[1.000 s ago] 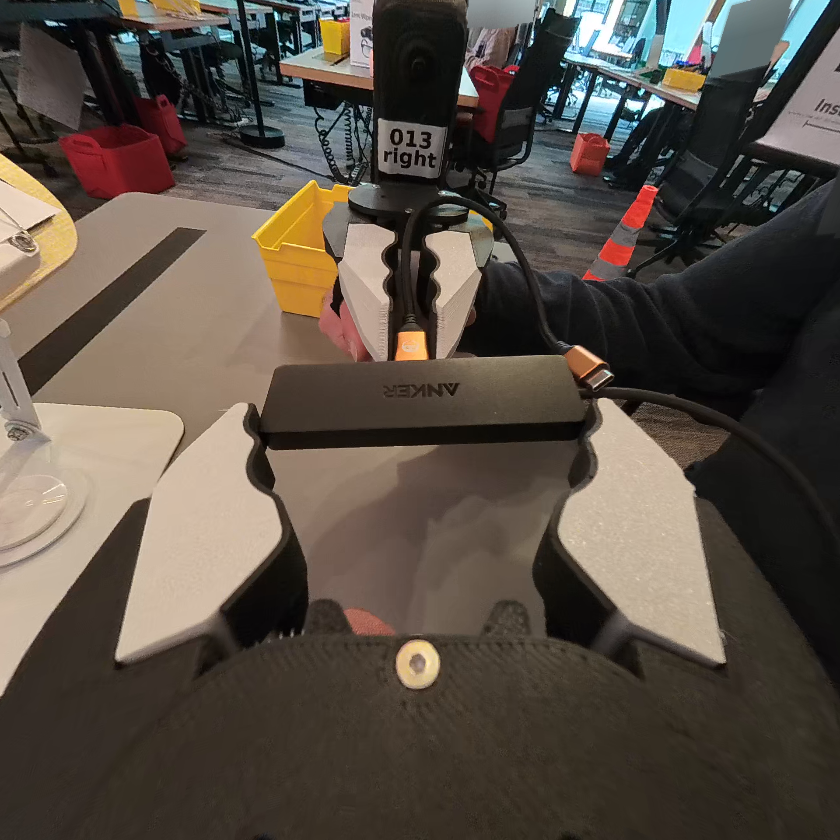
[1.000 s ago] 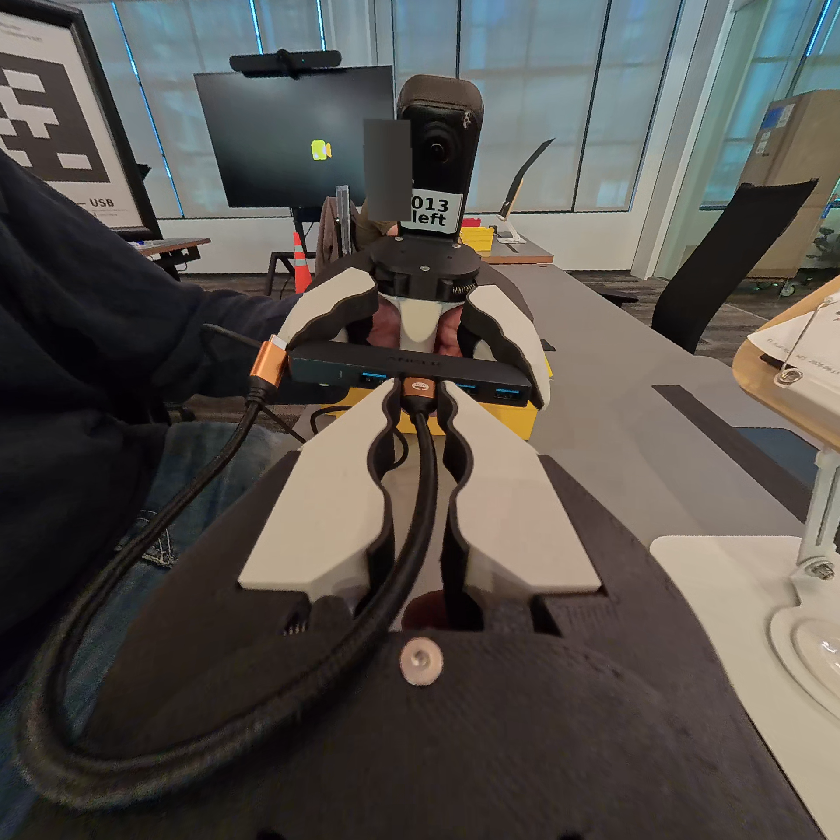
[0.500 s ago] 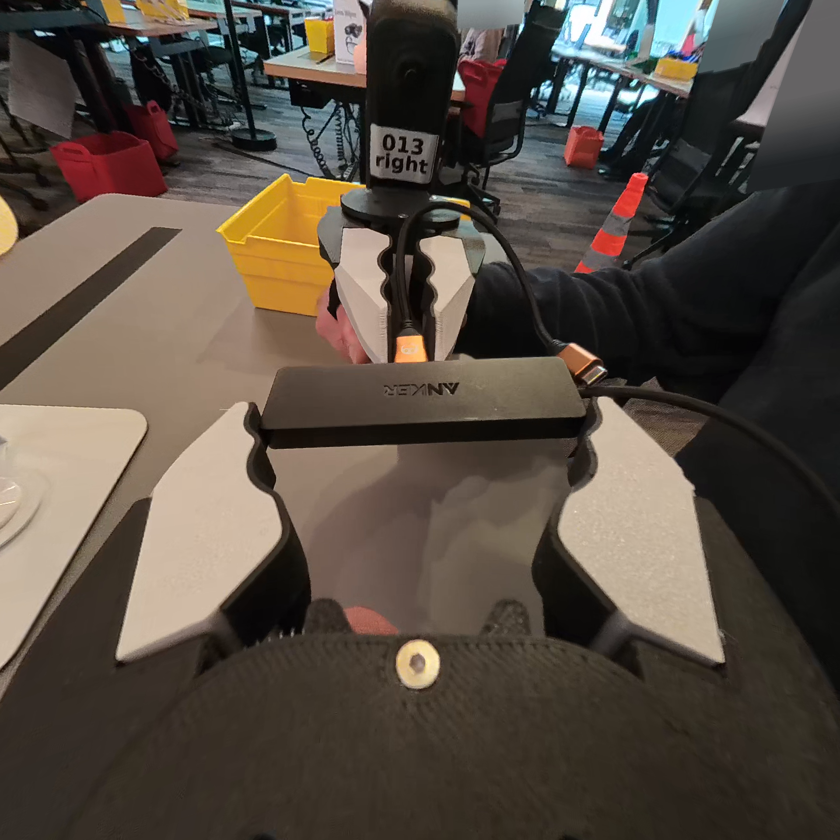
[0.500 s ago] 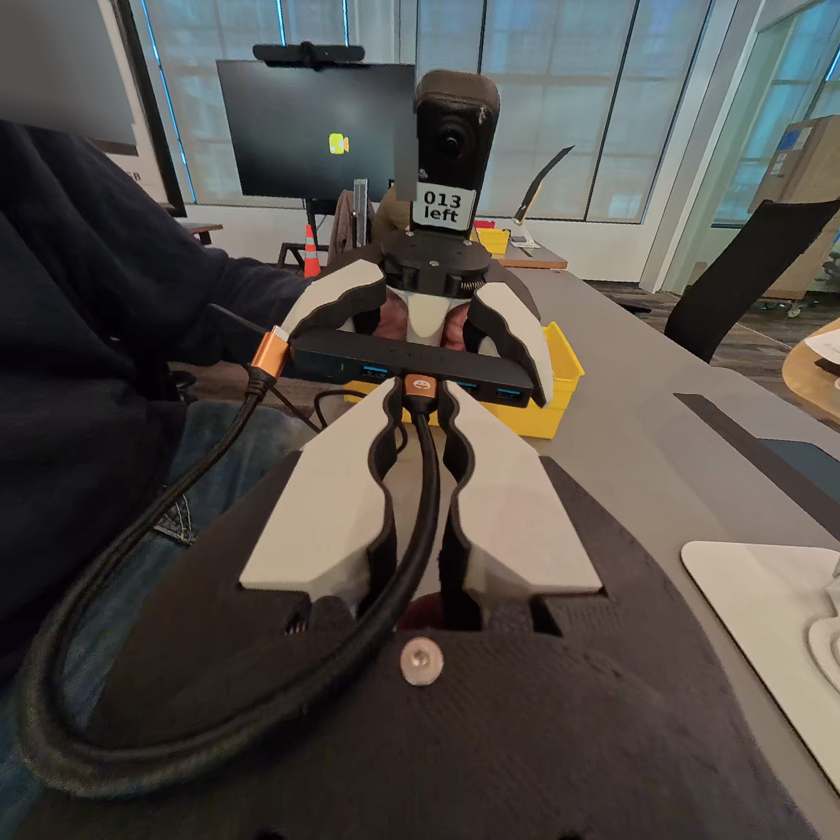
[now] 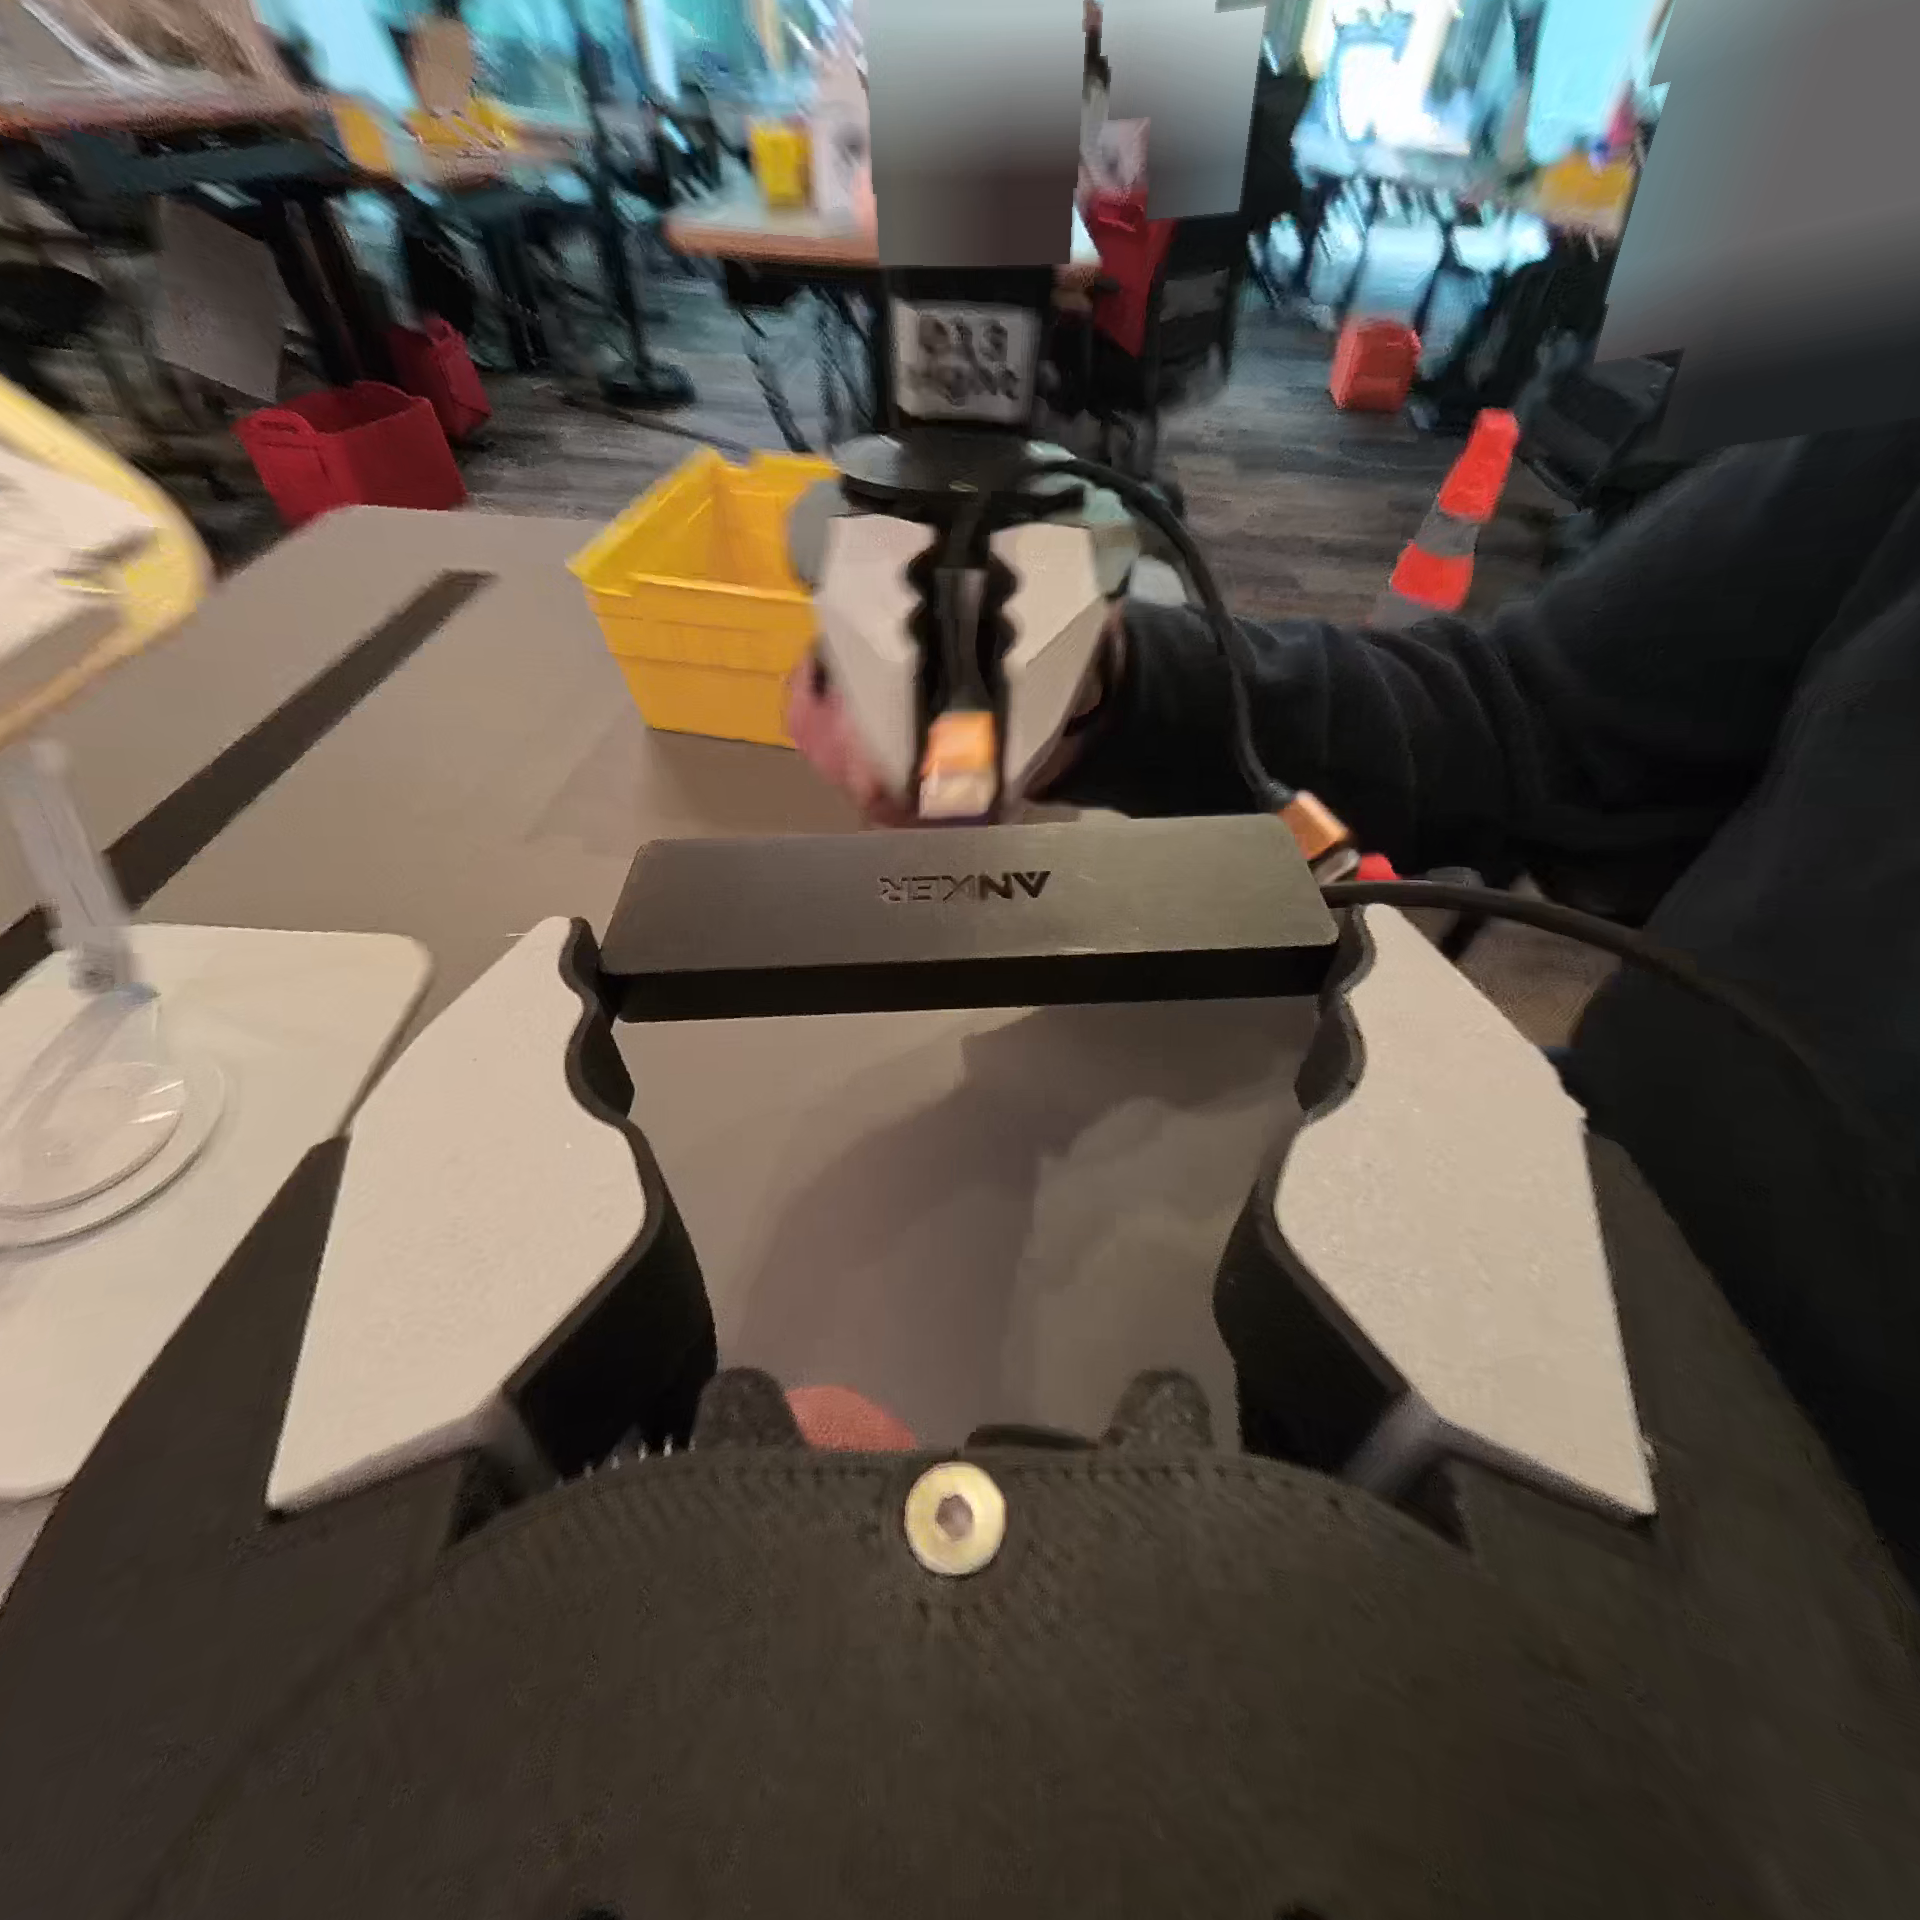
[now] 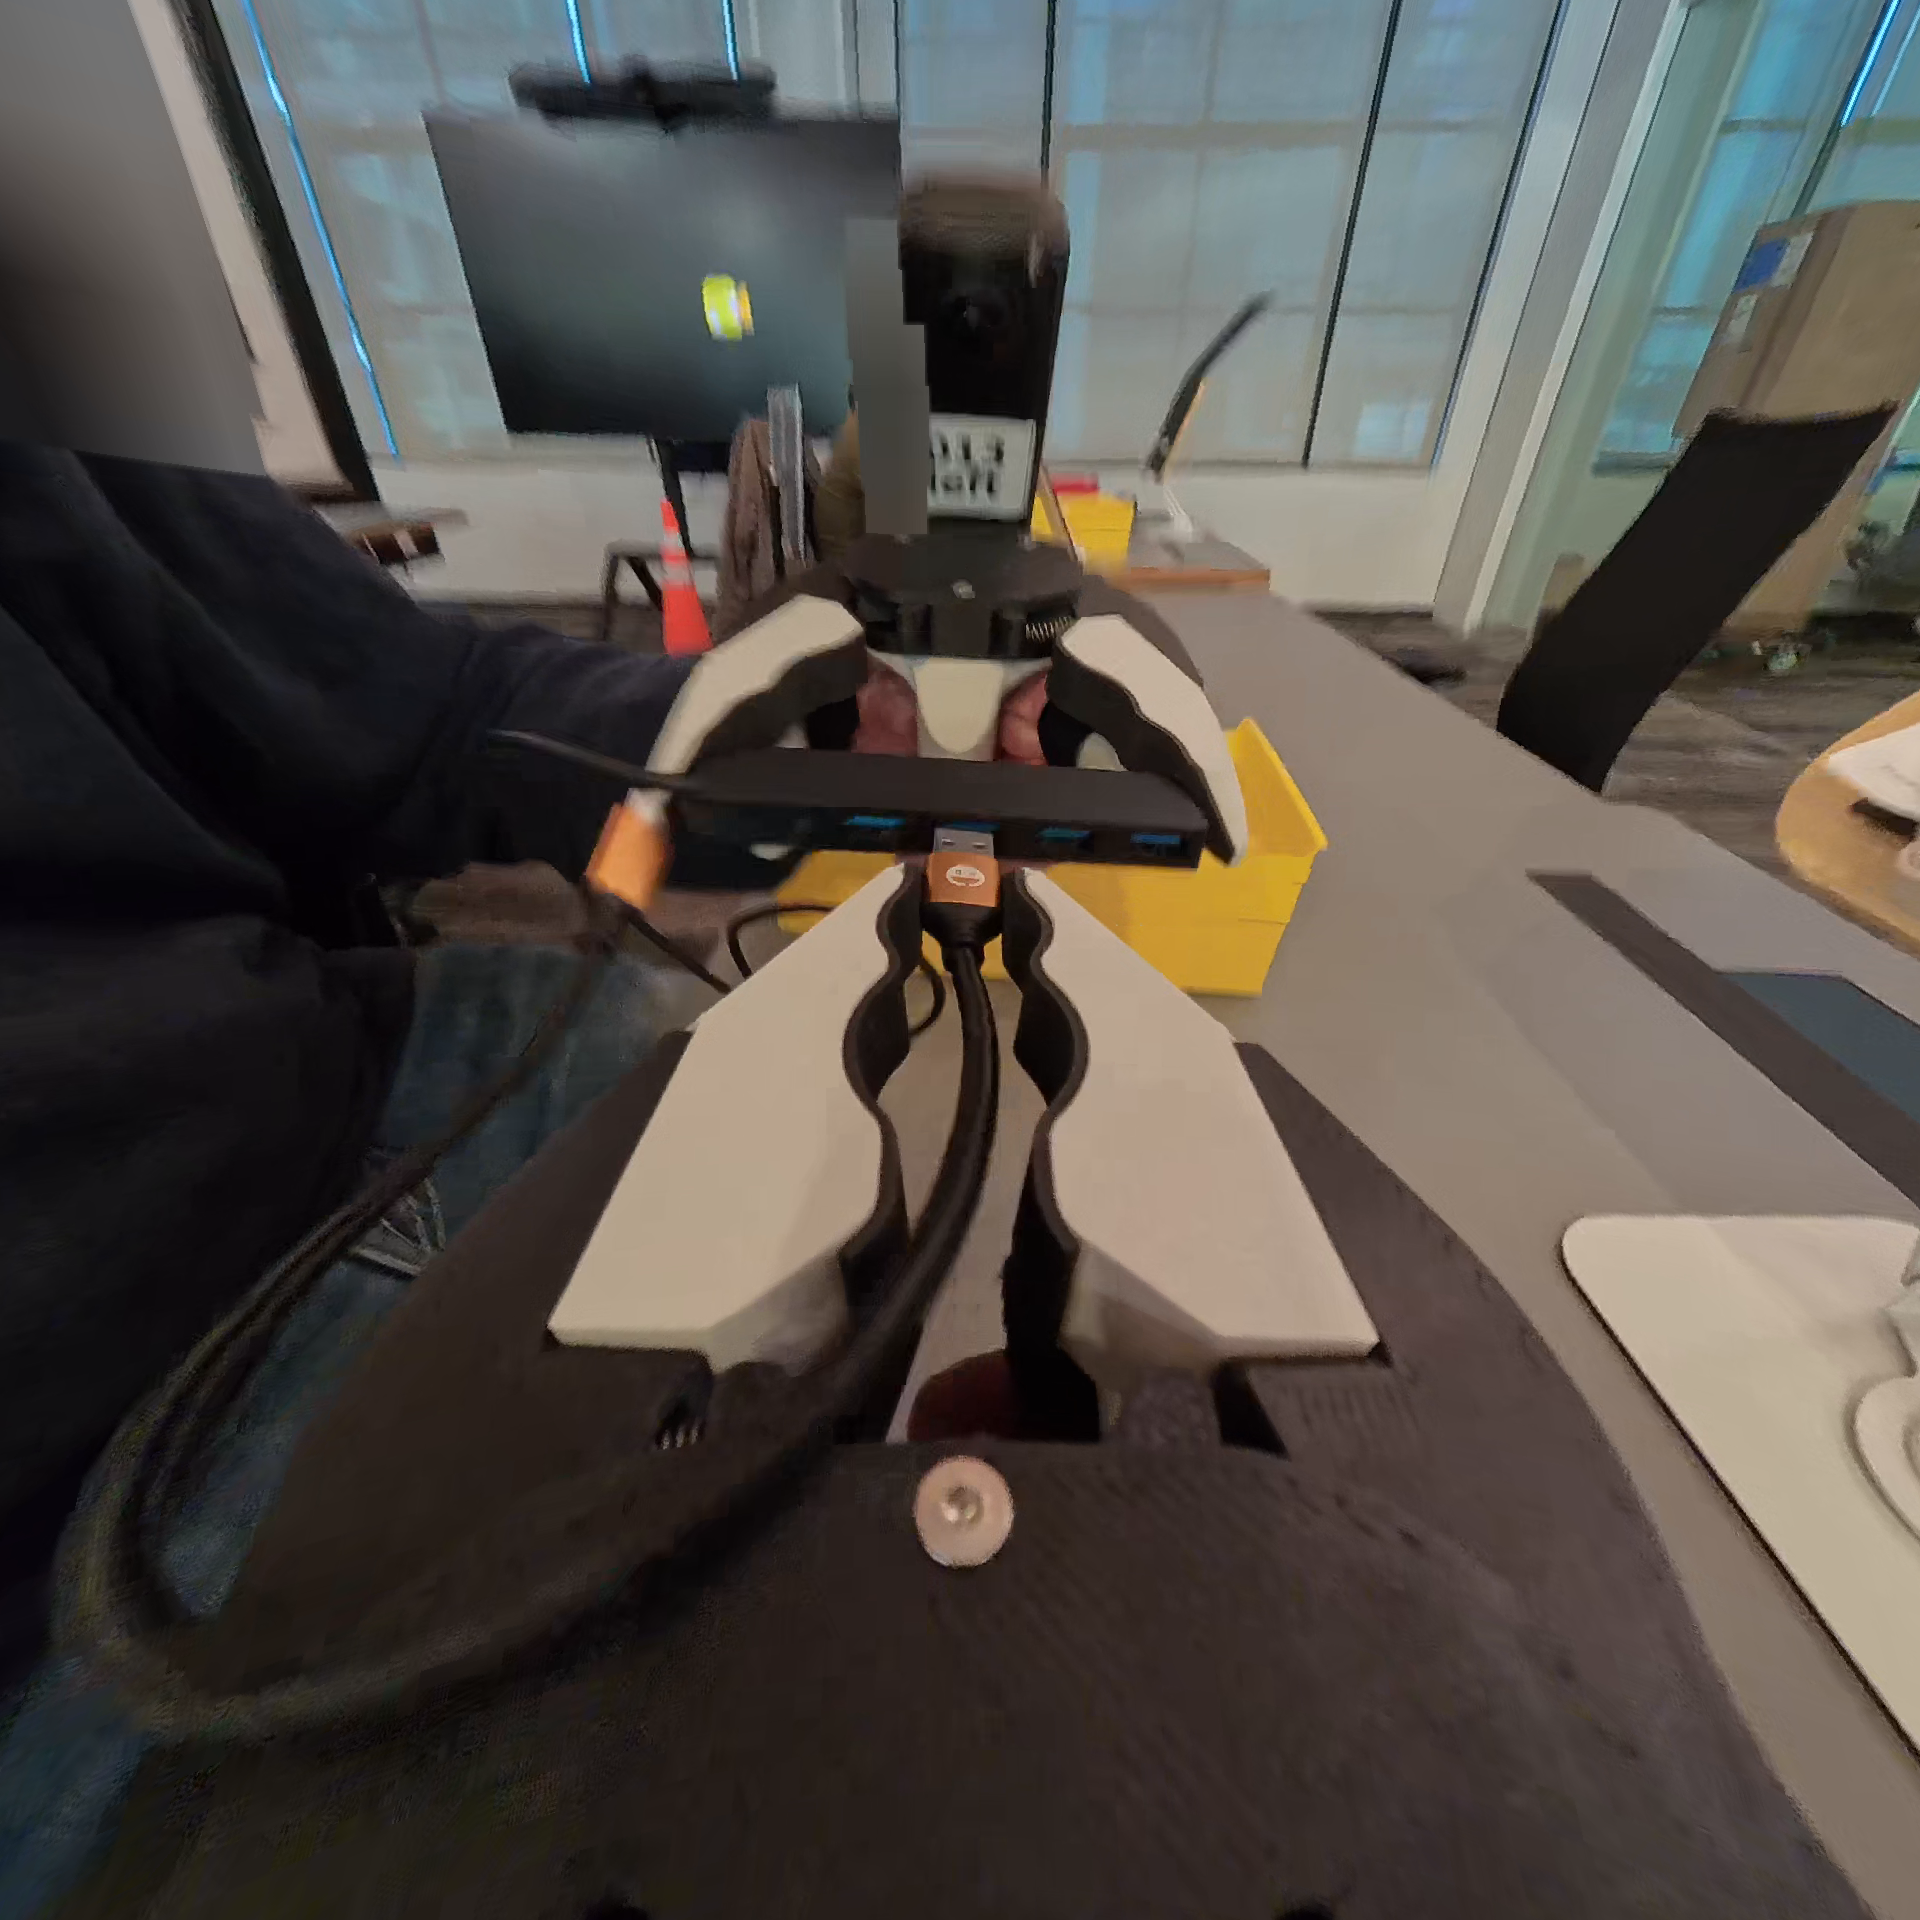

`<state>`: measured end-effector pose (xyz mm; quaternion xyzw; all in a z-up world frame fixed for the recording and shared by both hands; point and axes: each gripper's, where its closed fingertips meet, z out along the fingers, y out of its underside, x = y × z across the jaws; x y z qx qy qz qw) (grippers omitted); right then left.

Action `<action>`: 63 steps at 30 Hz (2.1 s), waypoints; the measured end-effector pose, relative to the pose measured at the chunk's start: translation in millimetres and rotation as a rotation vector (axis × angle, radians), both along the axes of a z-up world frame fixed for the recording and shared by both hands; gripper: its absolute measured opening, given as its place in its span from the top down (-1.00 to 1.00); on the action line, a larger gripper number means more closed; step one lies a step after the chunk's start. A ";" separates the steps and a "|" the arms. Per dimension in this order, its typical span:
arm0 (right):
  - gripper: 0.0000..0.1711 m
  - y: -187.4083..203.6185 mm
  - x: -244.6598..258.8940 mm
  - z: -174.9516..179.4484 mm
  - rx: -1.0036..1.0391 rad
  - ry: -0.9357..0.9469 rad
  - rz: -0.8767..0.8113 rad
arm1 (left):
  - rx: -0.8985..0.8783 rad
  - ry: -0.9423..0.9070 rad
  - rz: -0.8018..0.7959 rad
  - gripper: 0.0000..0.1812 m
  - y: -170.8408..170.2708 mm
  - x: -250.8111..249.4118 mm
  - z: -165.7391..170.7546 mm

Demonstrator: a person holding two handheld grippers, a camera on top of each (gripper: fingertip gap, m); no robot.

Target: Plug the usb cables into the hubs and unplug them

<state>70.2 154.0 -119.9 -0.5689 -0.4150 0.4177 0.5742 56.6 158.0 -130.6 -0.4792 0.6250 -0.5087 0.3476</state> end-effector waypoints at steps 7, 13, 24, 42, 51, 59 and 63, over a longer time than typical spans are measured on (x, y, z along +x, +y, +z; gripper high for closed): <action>0.84 12.7 40.2 41.8 0.016 -0.022 -0.172 | 0.062 0.034 0.090 -0.39 15.0 -20.0 9.9; 0.85 20.6 97.1 48.4 0.007 -0.413 -0.523 | 0.052 -0.046 0.121 -0.39 12.6 -15.3 25.5; 0.84 -69.4 383.5 8.0 -0.302 -1.024 -1.389 | 0.044 -0.060 0.110 -0.39 1.0 -0.3 20.7; 0.32 -160.7 404.7 -131.9 -0.807 -1.515 -1.014 | 0.027 0.023 0.122 -0.39 7.7 17.7 -5.5; 0.32 -189.4 408.3 -94.7 -0.855 -1.468 -0.985 | 0.047 0.026 0.147 -0.40 12.2 28.3 -2.4; 0.17 -141.0 320.0 -48.9 -0.485 -1.160 -1.011 | 0.059 -0.008 0.196 -0.40 20.7 24.6 10.9; 0.06 -93.1 187.9 -23.4 -0.225 -0.824 -0.746 | 0.089 -0.031 0.214 -0.40 21.1 27.9 25.5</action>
